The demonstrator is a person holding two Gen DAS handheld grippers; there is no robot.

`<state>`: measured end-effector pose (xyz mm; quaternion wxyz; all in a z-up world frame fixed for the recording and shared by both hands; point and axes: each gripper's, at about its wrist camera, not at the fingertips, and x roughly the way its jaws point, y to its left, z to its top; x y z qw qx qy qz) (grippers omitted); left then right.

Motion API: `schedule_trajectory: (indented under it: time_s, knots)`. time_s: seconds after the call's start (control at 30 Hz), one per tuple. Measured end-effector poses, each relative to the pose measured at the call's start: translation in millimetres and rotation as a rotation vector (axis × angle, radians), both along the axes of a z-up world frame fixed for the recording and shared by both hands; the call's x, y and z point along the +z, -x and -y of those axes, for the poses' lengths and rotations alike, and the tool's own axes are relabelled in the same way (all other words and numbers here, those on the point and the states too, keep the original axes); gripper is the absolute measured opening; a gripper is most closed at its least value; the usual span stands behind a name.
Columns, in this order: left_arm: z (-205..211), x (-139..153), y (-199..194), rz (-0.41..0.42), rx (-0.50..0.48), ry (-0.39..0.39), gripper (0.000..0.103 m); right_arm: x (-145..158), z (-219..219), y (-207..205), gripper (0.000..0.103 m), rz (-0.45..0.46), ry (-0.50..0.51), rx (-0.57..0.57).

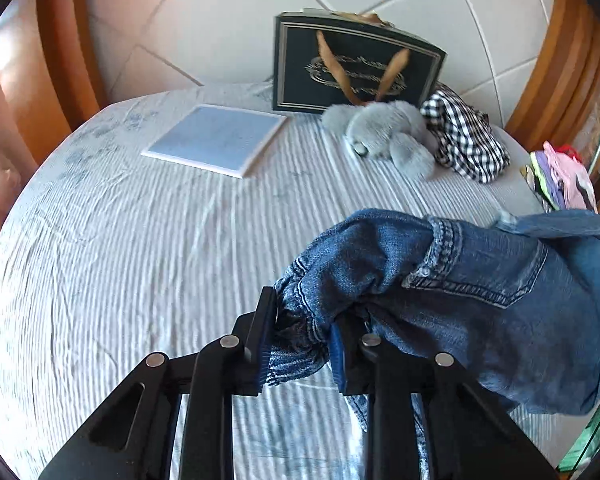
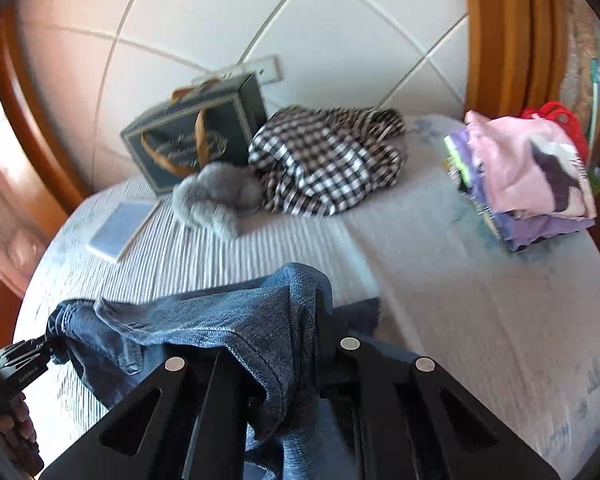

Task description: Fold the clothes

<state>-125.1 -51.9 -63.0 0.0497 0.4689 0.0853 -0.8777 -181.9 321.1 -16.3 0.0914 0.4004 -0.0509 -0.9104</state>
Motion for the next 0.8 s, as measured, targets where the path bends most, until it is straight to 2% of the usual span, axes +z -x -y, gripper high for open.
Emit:
schedule_trajectory:
  time_s: [0.07, 0.17, 0.27, 0.43, 0.53, 0.63, 0.8]
  knots:
    - [21, 10, -6, -0.012, 0.013, -0.004, 0.023, 25, -24, -11, 0.008, -0.065, 0.014, -0.105]
    - [52, 32, -15, -0.054, 0.042, -0.007, 0.023, 53, -68, -40, 0.008, -0.135, 0.125, -0.267]
    - [89, 61, -27, -0.122, 0.078, 0.017, 0.023, 79, -83, -74, 0.008, -0.185, 0.130, -0.340]
    - [146, 112, -70, -0.210, 0.096, 0.075, 0.023, 94, -56, -114, 0.008, -0.189, 0.178, -0.303]
    - [170, 129, -84, -0.237, 0.124, 0.133, 0.024, 91, -28, -120, 0.008, -0.167, 0.202, -0.252]
    - [191, 127, -78, -0.212, 0.147, 0.163, 0.024, 82, -4, -111, 0.008, -0.132, 0.202, -0.203]
    - [209, 93, -27, -0.098, 0.153, 0.176, 0.024, 70, 14, -62, 0.008, -0.086, 0.173, -0.179]
